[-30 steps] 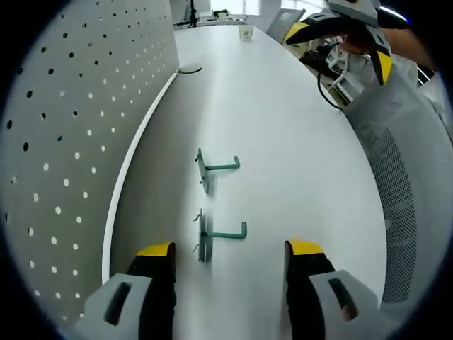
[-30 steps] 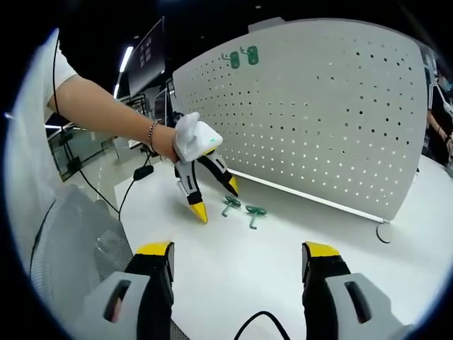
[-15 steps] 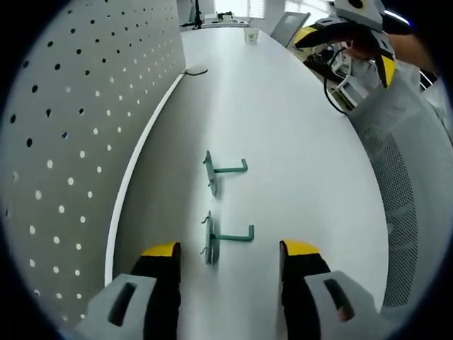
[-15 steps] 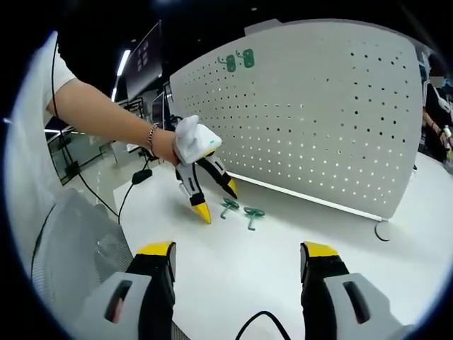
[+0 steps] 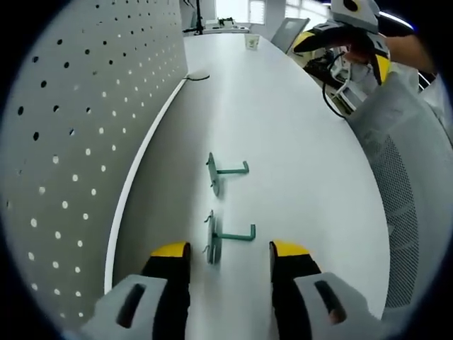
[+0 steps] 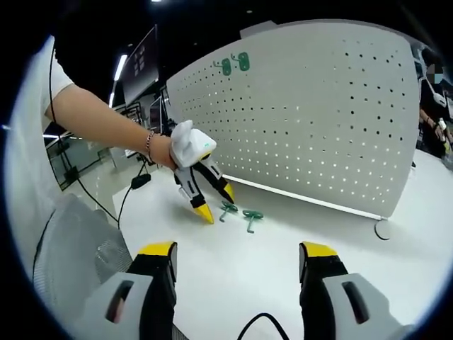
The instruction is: Insert the hook assembly into the mounting plate slot until the hook locks in place.
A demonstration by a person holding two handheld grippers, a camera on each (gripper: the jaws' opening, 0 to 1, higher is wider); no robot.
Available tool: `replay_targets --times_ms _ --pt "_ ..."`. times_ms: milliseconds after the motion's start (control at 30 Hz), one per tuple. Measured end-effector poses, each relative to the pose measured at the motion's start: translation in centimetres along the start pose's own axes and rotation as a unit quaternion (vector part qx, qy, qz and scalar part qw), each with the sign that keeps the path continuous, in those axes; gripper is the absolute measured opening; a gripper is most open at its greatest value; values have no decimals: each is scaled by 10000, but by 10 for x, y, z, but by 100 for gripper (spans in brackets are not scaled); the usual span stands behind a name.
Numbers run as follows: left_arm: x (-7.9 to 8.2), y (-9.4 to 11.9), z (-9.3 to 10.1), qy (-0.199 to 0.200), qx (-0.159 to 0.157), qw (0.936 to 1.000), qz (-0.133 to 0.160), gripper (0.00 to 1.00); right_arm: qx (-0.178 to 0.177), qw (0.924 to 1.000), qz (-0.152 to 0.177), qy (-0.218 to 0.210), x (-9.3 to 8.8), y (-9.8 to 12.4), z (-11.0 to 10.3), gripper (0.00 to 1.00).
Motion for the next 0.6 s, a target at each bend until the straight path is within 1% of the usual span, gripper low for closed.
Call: replay_targets --times_ms 67,267,367,600 --pt "-1 1 -1 23 14 10000 29 40 3 10000 11 -3 0 0 0 68" --pt "-1 2 -4 82 79 9999 117 35 15 10000 14 -1 1 -2 0 68" --pt "-1 3 -6 169 139 9996 149 30 14 10000 8 -4 1 -1 0 68" --pt "-1 3 -8 224 191 9994 181 26 -20 10000 15 -48 0 -1 2 67"
Point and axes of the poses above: the point that each gripper's makers call its tool centre point, and the gripper's own axes: y roughly backward along the fingers, z roughly to its right, x roughly out of its top, the point moved 2 cm from there along y, roughly backward along the fingers, and after that the axes turned 11 degrees about -x, right-handed, at the moved point
